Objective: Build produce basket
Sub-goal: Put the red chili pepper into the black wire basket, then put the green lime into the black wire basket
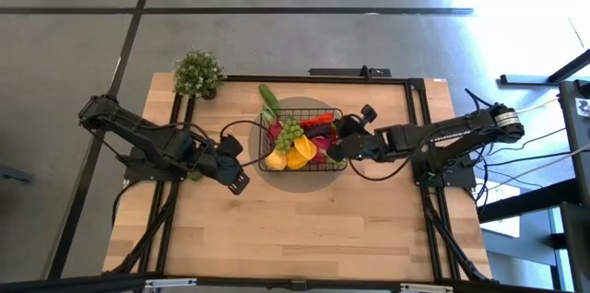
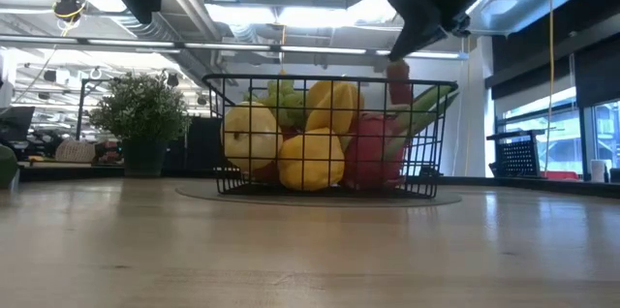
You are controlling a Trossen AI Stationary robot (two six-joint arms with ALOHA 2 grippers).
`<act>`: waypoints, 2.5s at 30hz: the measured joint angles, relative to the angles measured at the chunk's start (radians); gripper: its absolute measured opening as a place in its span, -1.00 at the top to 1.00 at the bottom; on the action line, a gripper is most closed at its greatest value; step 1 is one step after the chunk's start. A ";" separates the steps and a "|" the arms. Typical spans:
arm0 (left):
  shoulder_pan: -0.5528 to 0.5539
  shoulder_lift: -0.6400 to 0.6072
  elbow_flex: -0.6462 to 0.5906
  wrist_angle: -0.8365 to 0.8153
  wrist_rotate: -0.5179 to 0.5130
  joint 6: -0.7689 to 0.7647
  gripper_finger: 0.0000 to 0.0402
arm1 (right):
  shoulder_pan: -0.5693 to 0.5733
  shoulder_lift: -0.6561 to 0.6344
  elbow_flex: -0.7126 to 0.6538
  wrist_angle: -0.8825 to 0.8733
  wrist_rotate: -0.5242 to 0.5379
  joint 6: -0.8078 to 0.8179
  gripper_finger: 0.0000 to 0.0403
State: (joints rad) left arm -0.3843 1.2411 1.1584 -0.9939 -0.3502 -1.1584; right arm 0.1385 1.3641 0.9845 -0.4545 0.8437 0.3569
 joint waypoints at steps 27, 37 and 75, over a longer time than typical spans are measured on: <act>0.000 0.000 0.000 -0.005 0.057 -0.057 0.51 | -0.078 0.089 -0.008 0.046 -0.384 0.000 0.47; 0.000 0.000 0.000 -0.138 0.100 -0.198 0.51 | -0.075 0.089 0.189 -0.086 -0.516 -0.057 0.35; -0.011 0.000 -0.180 -0.404 0.405 -0.880 0.51 | -0.076 0.088 0.415 -0.239 -0.950 -0.389 0.35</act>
State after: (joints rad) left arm -0.3958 1.2411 0.9783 -1.3975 0.0544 -2.0384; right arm 0.0628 1.4517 1.3991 -0.6937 -0.1066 -0.0326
